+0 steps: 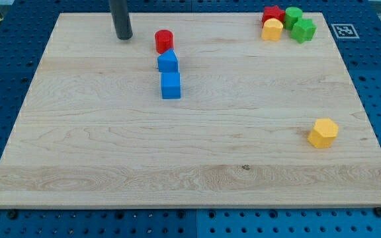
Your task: Move the red circle towards the group of blocks
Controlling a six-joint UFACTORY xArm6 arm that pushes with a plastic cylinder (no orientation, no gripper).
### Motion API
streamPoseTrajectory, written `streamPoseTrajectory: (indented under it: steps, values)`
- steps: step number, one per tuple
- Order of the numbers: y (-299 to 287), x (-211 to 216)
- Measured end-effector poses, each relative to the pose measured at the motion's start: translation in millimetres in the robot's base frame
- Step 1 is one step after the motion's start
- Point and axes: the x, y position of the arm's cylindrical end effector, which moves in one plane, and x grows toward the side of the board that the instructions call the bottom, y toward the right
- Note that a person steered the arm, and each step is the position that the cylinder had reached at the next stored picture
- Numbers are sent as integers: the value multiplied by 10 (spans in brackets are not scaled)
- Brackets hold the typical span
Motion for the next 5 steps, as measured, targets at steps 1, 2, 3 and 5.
streamPoseTrajectory:
  steps: [1,2,3,5]
  values:
    - [222,19]
    - [543,168]
    - [867,326]
    - [1454,457]
